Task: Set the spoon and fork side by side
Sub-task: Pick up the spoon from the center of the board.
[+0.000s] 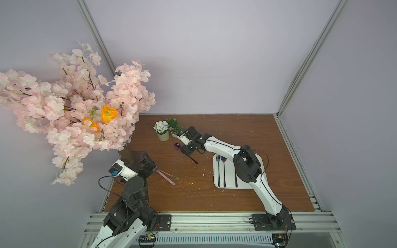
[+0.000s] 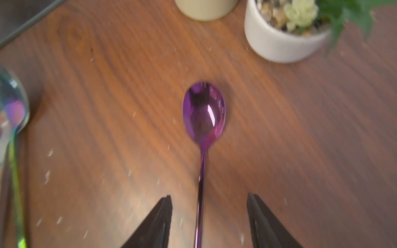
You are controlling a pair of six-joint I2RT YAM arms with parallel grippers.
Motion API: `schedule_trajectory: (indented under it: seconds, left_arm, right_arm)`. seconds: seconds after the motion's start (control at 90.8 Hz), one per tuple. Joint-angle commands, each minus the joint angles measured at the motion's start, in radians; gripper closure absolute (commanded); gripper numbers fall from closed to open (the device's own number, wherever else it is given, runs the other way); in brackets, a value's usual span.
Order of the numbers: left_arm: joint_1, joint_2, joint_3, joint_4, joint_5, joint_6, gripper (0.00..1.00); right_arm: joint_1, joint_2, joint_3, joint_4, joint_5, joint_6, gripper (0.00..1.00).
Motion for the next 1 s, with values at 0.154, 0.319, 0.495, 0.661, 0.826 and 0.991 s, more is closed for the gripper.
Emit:
schedule_trajectory:
  seconds: [0.154, 0.319, 0.495, 0.661, 0.826, 0.991]
  left_arm:
    - [0.01, -0.012, -0.012, -0.023, -0.011, 0.012, 0.0]
    - [0.01, -0.017, -0.016, -0.022, -0.015, 0.007, 0.0]
    - [0.01, -0.026, -0.018, -0.023, -0.018, 0.005, 0.0]
    - [0.01, -0.035, -0.02, -0.023, -0.017, 0.007, 0.0]
    - [0.01, -0.04, -0.021, -0.022, -0.016, -0.001, 0.0]
    - [0.009, -0.035, -0.024, -0.022, -0.013, -0.008, 0.0]
  right_arm:
    - [0.017, 0.11, 0.149, -0.136, 0.074, -0.009, 0.45]
    - [0.027, 0.129, 0.136, -0.158, 0.065, -0.007, 0.56]
    - [0.05, 0.121, 0.076, -0.193, 0.122, -0.023, 0.66]
    - [0.067, 0.087, 0.0, -0.215, 0.138, -0.001, 0.84]
    - [0.077, 0.011, -0.068, -0.181, 0.083, 0.059, 0.95]
    - [0.094, -0.1, -0.14, -0.098, 0.008, 0.149, 0.99]
